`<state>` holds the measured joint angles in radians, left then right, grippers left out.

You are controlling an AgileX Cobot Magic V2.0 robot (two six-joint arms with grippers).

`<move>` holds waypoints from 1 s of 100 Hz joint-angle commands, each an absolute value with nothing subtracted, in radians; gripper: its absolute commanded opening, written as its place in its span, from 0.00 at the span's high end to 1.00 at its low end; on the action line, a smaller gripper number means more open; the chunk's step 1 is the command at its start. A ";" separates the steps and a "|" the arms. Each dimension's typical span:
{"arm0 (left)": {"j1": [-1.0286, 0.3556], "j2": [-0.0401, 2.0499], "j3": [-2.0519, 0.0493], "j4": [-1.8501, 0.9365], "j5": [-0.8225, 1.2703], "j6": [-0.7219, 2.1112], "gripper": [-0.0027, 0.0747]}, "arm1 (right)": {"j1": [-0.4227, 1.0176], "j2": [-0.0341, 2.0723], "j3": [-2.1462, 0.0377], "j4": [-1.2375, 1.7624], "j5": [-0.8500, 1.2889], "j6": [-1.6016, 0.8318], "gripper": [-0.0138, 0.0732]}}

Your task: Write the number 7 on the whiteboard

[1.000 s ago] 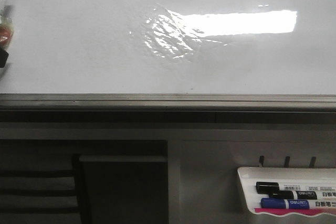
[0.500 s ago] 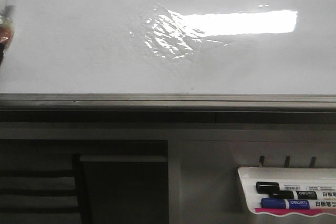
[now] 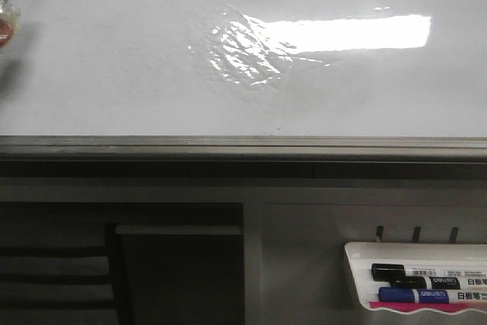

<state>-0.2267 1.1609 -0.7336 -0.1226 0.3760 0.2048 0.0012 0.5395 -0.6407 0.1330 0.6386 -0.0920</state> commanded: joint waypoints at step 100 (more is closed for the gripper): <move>-0.863 1.139 -1.014 -0.290 0.873 0.784 0.99 | 0.629 1.127 -0.974 0.740 0.756 -1.015 0.31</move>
<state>-0.8499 1.1557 -0.9794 -0.2637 0.9213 0.7831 0.6049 1.1113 -0.9410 0.6749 0.8234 -0.9833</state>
